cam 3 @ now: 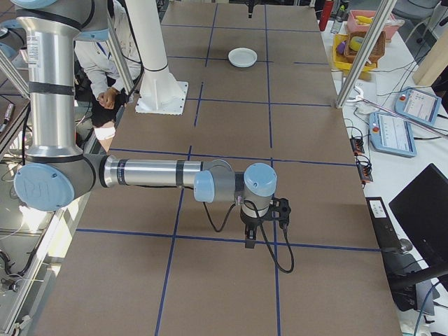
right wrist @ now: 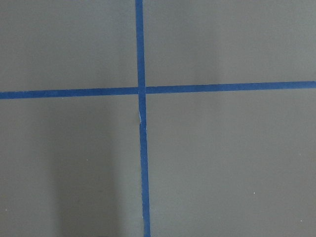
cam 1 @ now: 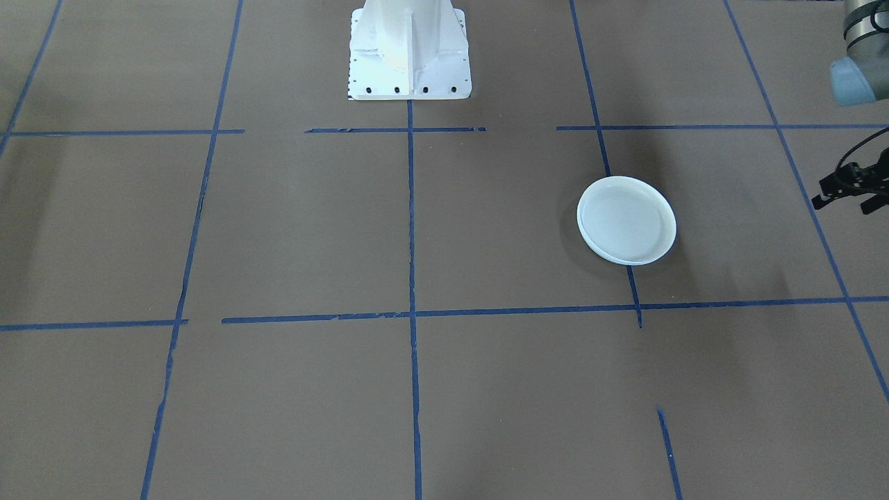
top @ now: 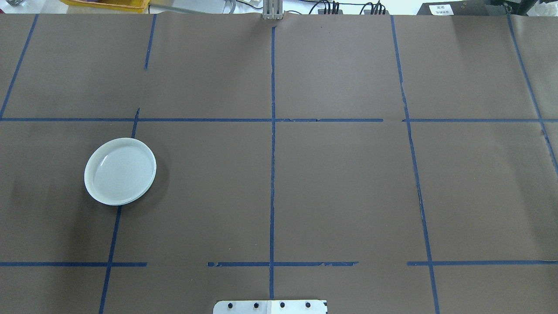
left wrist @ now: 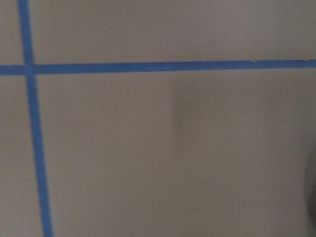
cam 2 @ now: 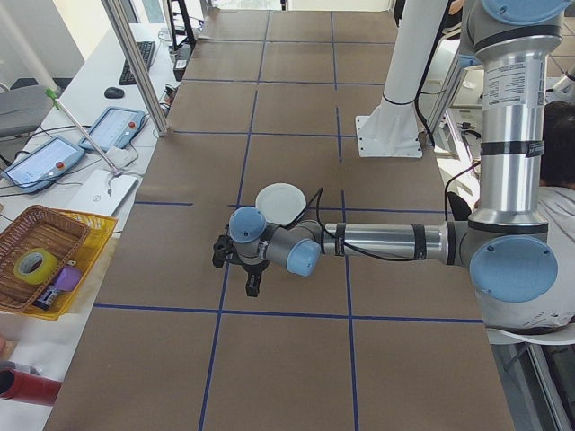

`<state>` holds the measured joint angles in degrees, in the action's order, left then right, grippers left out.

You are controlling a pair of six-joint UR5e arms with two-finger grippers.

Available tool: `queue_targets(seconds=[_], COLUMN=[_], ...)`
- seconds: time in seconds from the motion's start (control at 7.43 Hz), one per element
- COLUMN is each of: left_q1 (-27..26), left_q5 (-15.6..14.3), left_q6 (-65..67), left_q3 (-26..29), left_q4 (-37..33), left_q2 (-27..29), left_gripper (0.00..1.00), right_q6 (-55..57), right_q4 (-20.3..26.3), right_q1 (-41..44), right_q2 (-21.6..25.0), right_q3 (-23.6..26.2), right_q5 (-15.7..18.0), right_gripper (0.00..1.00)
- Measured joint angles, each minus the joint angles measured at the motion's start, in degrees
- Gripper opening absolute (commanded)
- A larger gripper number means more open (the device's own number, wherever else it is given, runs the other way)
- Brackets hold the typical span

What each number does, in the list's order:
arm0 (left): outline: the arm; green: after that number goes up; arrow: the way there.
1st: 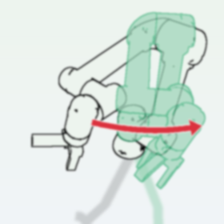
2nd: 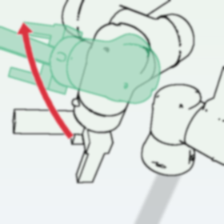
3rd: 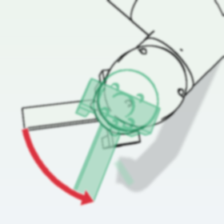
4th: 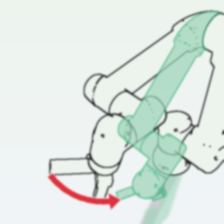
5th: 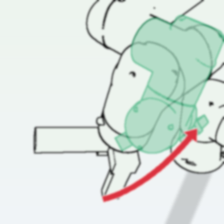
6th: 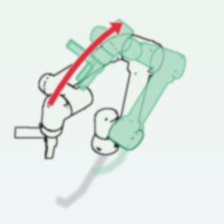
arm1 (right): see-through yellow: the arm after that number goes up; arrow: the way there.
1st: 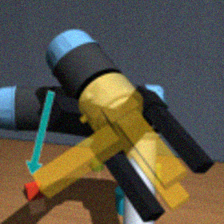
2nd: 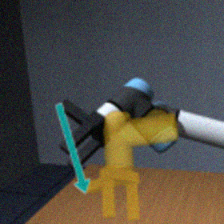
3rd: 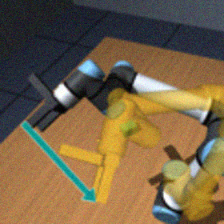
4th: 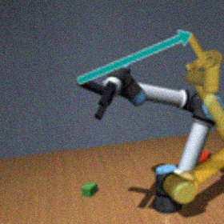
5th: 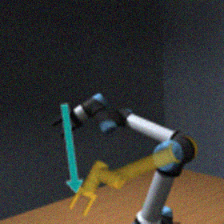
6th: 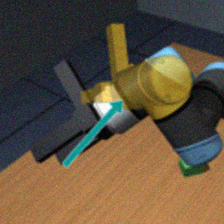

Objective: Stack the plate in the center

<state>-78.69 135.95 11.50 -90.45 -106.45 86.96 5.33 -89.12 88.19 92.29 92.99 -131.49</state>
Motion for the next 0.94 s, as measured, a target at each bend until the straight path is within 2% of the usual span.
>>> queue_targets(seconds=[0.27,0.54,0.94], left_q1=[-6.09,-9.19,-9.7], left_q5=[-0.65,-0.92,-1.61], left_q6=[-10.54,-13.27,-13.19], left_q3=[-1.26,-2.11,-2.51], left_q4=[11.5,14.08,14.19], left_q2=[0.64,-0.06,-0.1], left_gripper=[1.0,1.0,1.0], right_q6=[0.01,0.01,-0.02], right_q4=[0.0,0.0,0.0], right_q1=[-0.02,-0.03,-0.03], right_q2=[0.0,0.0,0.0], right_q3=[0.0,0.0,0.0], right_q5=[0.01,-0.03,-0.05], right_gripper=[1.0,1.0,1.0])
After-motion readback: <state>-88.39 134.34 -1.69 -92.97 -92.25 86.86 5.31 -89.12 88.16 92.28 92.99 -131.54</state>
